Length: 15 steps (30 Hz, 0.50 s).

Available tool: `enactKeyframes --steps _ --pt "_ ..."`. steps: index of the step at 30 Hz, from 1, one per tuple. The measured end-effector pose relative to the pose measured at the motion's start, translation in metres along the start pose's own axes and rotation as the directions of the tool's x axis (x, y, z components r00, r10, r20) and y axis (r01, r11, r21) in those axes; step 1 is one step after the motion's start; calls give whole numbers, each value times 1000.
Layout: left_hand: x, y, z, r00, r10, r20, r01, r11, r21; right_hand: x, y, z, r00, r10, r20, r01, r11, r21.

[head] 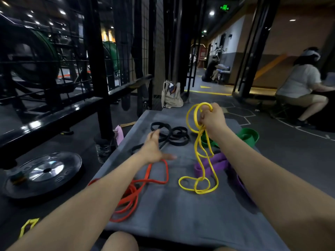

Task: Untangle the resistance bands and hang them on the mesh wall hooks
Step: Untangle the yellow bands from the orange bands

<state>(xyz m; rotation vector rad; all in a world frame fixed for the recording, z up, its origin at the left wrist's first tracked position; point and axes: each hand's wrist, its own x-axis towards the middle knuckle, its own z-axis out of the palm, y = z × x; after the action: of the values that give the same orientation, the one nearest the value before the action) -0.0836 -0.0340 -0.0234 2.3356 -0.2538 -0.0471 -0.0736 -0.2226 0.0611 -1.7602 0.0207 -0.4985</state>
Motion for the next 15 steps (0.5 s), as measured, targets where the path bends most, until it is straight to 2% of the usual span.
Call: enactKeyframes --steps 2,4,6,8,10,13,15 --pt "3 33 5 985 168 45 -158 973 -171 -4 -8 -4 999 -15 42 15 1000 13" --pt "9 66 16 934 357 33 -324 881 -345 -8 -15 -8 997 -26 71 25 1000 16" --pt "11 94 31 910 412 49 -358 839 -410 -9 -24 -13 996 -26 86 21 997 69" --pt "15 111 47 919 394 25 -327 795 -512 -9 -35 -24 996 -30 87 22 995 97" --pt "13 121 55 938 346 19 -240 688 -685 -9 -44 -40 996 -67 66 62 995 74" --pt "7 137 46 981 173 82 8 391 -920 -8 -43 -62 997 -81 -12 81 997 5" --pt "9 141 39 991 121 63 28 272 -962 -12 -31 -64 999 -35 -37 33 999 -37"
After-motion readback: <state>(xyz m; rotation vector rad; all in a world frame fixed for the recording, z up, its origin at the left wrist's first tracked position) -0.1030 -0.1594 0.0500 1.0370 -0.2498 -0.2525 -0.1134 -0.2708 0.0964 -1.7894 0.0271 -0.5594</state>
